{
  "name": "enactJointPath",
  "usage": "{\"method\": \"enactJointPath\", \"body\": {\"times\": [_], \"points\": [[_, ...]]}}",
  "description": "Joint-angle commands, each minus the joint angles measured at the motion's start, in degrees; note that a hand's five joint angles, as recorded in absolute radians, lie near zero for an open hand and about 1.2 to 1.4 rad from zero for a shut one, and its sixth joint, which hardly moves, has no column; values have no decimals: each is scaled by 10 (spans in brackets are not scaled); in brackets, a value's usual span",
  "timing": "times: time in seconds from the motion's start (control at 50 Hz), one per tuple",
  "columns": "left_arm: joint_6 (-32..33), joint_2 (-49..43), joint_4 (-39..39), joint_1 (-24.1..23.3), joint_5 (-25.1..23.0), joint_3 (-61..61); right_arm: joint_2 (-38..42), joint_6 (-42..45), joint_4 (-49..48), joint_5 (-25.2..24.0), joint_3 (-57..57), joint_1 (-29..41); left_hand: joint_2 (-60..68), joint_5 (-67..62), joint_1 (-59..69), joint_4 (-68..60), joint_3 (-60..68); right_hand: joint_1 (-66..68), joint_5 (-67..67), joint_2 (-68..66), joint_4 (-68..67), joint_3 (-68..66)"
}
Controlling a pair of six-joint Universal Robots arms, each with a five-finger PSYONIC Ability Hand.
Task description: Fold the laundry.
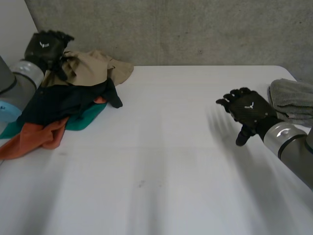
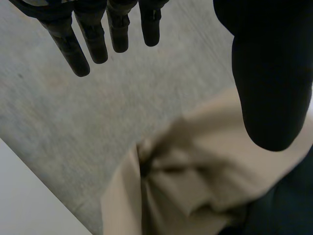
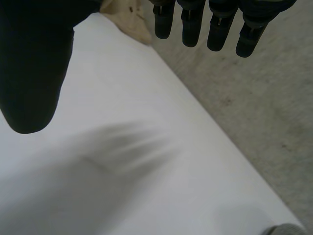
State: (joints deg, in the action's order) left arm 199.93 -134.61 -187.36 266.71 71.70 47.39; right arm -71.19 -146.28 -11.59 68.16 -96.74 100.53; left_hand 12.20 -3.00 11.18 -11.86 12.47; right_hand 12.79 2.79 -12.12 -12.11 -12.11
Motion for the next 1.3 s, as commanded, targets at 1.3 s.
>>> {"method": "enactJointPath", "body": {"times": [1.3], "points": [[-313,162,-102,-395,28,189,-71,-100,-14,10,-84,-97,148,-140,159,-152,146,-28,-28,21,21,21]]}}
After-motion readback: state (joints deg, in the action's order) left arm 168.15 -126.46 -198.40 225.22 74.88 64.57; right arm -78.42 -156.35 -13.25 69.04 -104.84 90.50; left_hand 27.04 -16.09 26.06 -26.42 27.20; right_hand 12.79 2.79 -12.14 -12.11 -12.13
